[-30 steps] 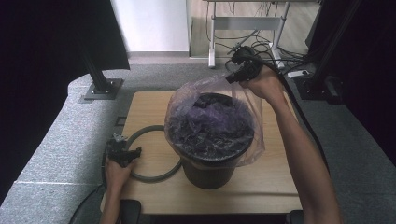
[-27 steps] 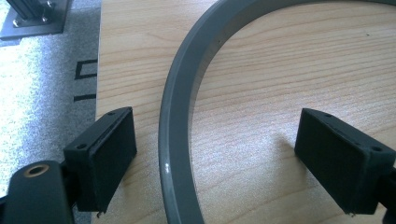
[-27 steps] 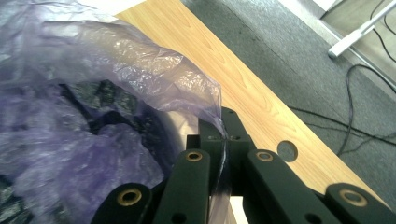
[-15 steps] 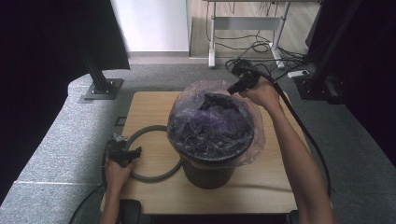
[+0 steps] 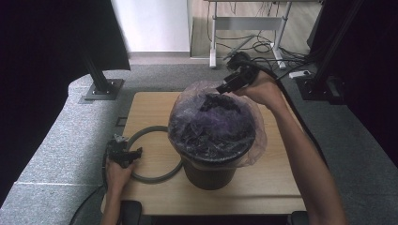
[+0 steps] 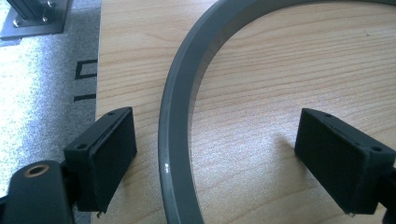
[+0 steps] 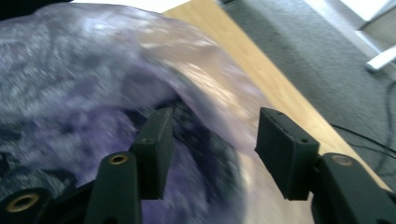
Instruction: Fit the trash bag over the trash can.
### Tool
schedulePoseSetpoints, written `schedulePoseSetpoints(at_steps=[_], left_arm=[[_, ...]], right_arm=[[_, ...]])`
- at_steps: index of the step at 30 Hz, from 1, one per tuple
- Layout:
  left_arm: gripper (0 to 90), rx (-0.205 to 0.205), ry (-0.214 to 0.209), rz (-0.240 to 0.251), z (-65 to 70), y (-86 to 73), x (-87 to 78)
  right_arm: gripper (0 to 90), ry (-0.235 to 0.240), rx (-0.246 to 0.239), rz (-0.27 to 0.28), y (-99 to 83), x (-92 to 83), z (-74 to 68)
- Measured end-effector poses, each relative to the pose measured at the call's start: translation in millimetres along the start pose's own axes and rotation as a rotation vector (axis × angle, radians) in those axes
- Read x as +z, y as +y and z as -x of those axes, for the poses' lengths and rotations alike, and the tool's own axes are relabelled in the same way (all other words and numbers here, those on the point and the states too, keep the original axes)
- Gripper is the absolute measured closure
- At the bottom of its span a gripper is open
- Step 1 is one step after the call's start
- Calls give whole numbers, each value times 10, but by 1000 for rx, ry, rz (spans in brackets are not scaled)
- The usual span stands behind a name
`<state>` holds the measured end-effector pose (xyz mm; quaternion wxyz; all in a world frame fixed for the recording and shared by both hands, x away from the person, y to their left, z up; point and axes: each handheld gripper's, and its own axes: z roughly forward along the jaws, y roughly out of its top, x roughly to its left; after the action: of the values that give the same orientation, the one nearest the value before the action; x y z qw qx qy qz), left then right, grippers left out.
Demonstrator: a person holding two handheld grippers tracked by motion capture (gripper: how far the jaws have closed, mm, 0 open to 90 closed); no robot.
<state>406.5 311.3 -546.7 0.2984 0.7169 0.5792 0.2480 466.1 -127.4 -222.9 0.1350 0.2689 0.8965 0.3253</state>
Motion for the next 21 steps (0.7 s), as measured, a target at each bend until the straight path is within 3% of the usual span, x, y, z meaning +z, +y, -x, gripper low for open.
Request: schedulePoseSetpoints(at_steps=[2,3,4,5,9,10,12,17,21], left_arm=[[126,0,0,0,0,0,0],[126,0,0,0,0,0,0],[126,0,0,0,0,0,0],[126,0,0,0,0,0,0],[126,0,-1,0,-1,1,0],[126,0,-1,0,-1,1,1],[126,1,-1,0,-1,1,1],[126,2,-2,0,-1,2,2],[126,3,-2,0,0,3,3]], right_arm=[[472,13,-7,-7,36,67,-35],[479,48,-19,-12,96,222,-85],[479,48,-19,-12,96,222,-85],[478,65,-17,-19,148,400,-126],[473,71,-10,-22,193,588,-161],[463,85,-19,-32,212,712,-199],[455,69,-36,-42,220,767,-231],[462,48,-47,-63,225,710,-234],[464,31,-56,-52,190,437,-224]])
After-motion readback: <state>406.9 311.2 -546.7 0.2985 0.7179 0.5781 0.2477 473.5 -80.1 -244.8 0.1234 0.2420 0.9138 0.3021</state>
